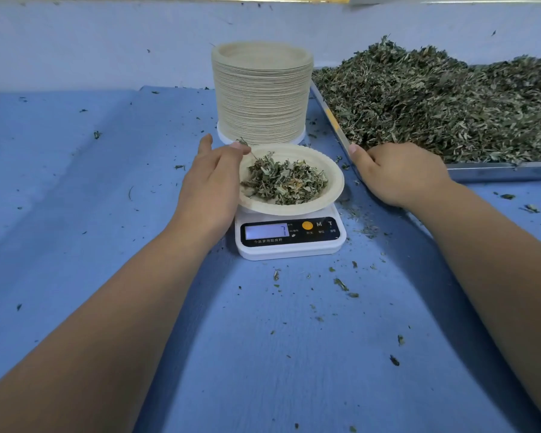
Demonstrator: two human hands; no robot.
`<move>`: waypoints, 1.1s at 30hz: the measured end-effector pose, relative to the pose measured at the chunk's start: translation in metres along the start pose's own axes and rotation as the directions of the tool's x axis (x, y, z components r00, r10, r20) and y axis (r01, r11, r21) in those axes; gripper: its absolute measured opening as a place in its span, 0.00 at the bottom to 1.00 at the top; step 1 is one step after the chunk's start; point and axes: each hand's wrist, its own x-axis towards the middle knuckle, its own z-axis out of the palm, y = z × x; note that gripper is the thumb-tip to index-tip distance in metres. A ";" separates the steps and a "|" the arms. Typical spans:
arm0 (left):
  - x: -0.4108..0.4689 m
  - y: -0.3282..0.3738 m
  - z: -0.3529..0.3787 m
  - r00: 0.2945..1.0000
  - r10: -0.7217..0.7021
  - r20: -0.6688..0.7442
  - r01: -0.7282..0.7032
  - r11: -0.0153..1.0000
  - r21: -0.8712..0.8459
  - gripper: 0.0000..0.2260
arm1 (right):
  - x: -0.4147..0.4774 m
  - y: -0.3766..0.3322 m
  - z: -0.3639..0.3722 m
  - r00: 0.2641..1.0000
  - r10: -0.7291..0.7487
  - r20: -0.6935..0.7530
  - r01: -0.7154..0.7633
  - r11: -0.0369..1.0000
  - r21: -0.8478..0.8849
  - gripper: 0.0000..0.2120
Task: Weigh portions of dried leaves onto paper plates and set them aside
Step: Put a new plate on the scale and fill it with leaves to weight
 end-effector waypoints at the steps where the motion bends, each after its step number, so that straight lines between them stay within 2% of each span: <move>1: 0.003 -0.001 -0.001 1.000 0.006 -0.007 -0.006 1.000 -0.002 0.16 | 0.000 0.000 0.000 1.000 -0.003 -0.011 0.003 1.000 -0.006 0.34; 6: 0.017 -0.009 -0.008 0.999 0.005 -0.054 -0.010 0.995 -0.103 0.17 | -0.001 -0.003 0.003 0.998 -0.027 -0.059 0.028 1.000 0.010 0.33; 10: 0.027 -0.012 -0.012 0.994 -0.098 -0.045 0.087 0.976 -0.202 0.16 | 0.000 -0.007 0.006 0.994 -0.045 -0.100 0.046 0.999 0.004 0.31; 14: 0.043 -0.002 -0.012 0.994 -0.101 -0.028 0.094 0.976 -0.196 0.09 | 0.001 -0.007 0.006 0.992 -0.043 -0.121 0.043 0.999 -0.003 0.31; 18: 0.051 0.009 -0.008 0.985 -0.171 0.028 0.174 0.968 -0.184 0.11 | 0.001 -0.007 0.009 0.989 -0.041 -0.143 0.040 0.999 -0.009 0.30; 21: 0.054 0.013 -0.006 0.982 -0.189 0.019 0.189 0.963 -0.194 0.12 | 0.001 -0.008 0.008 0.989 -0.039 -0.140 0.037 0.999 -0.012 0.30; 27: 0.052 0.027 -0.007 0.993 -0.109 0.033 0.113 0.979 -0.168 0.12 | 0.000 -0.007 0.008 0.989 -0.035 -0.142 0.035 0.999 -0.004 0.30; 33: 0.035 0.016 -0.004 0.988 0.153 0.010 -0.153 0.988 0.010 0.14 | 0.000 -0.007 0.008 0.992 -0.029 -0.122 0.030 1.000 0.001 0.30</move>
